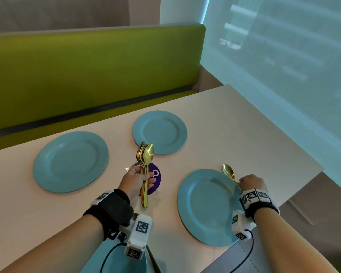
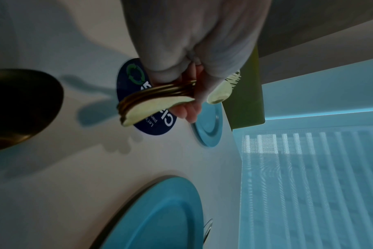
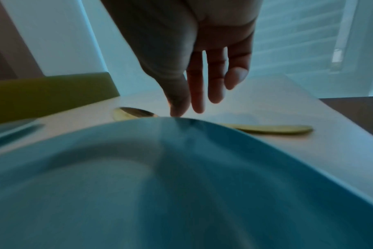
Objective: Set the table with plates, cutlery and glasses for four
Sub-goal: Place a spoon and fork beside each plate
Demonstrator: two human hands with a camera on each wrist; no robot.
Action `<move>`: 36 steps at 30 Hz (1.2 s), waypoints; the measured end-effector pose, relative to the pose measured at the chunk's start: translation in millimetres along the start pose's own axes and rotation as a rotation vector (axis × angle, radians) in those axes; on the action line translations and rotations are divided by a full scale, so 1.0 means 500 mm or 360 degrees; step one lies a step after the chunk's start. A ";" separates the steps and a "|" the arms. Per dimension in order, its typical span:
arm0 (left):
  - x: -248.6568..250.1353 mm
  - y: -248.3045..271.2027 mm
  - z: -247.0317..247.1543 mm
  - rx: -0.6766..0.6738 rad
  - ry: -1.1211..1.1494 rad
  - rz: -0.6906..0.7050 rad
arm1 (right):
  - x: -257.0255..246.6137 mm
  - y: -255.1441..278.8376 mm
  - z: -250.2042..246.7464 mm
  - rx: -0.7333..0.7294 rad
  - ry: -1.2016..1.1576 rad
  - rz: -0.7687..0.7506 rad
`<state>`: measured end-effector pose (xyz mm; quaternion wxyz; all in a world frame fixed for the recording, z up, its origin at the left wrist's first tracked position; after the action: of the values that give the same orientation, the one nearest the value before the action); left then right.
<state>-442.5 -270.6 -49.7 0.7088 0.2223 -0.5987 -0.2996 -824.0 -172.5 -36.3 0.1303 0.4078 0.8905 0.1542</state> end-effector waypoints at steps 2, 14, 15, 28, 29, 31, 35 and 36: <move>0.003 0.003 0.005 -0.0032 -0.0001 -0.0012 | -0.055 0.019 -0.033 0.0087 -0.0126 -0.0089; 0.012 0.048 0.025 -0.0242 -0.0014 -0.0012 | -0.471 0.270 0.042 -0.0289 -0.0801 -0.0922; 0.011 0.050 0.022 -0.0240 -0.0020 -0.0006 | -0.477 0.280 0.050 -0.0305 -0.0818 -0.0924; 0.008 0.077 -0.029 -0.0208 -0.0143 0.0086 | -0.508 0.339 0.089 -0.0452 -0.0923 -0.0864; 0.009 0.080 -0.030 -0.0207 -0.0151 0.0092 | -0.507 0.342 0.089 -0.0452 -0.0954 -0.0850; 0.015 0.086 -0.030 -0.0221 -0.0200 0.0110 | -0.504 0.343 0.091 -0.0457 -0.1053 -0.0802; 0.024 0.095 -0.029 -0.0230 -0.0336 0.0174 | -0.499 0.344 0.094 -0.0454 -0.1160 -0.0728; 0.027 0.097 -0.028 -0.0233 -0.0345 0.0187 | -0.498 0.344 0.095 -0.0476 -0.1203 -0.0696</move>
<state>-419.5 -245.4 -10.0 0.6706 0.1007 -0.6602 -0.3227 -531.1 -248.8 11.8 0.5327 0.2147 0.8136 0.0904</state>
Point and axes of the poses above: each hand's wrist, its own y-axis away from the middle knuckle, its own z-axis out of the palm, x = y × z, the point moved 10 cm from there along -y, towards the middle knuckle, and after that the axes turned 3 degrees about -z, right-handed, at the moved point
